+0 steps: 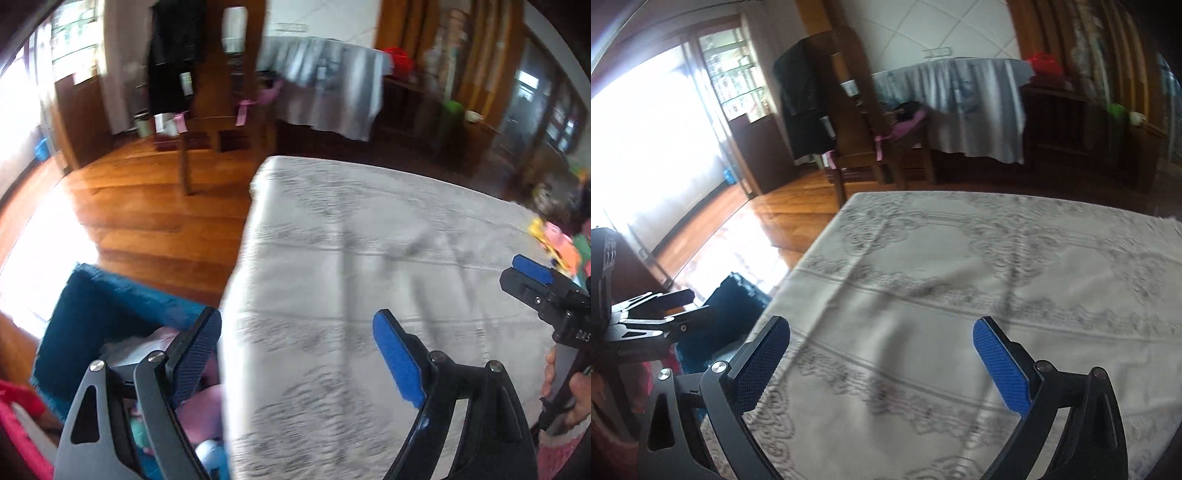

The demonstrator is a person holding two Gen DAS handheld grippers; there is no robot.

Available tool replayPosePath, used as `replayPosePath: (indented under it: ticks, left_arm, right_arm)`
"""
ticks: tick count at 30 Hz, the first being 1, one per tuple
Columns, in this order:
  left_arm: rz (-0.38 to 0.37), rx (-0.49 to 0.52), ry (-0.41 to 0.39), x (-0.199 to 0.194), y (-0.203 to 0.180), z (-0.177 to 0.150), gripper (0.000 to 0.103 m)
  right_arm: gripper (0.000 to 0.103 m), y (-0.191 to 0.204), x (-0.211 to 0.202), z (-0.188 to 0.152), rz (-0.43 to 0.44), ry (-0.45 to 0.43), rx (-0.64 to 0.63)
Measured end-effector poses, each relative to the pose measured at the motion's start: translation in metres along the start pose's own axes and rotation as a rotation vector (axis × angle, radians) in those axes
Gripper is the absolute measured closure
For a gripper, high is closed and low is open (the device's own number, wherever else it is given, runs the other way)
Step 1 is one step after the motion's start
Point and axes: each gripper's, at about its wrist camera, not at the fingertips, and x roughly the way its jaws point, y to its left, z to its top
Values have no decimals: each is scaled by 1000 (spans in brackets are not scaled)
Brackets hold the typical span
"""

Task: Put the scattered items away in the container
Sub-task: 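Move both tools back to the table toward the pink pig plush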

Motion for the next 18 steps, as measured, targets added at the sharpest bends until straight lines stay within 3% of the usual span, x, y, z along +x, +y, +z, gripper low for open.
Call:
replayPosePath:
  ticks: [5, 15, 18]
  left_arm:
    - [-92, 161, 12, 19, -103, 19, 19]
    - [-295, 394, 53, 72, -305, 52, 19]
    - [-354, 429, 74, 94, -364, 70, 19]
  right_arm:
    - [2, -111, -64, -9, -207, -62, 174]
    - [2, -278, -162, -33, -543, -153, 436]
    - [15, -328, -184, -35, -631, -160, 505]
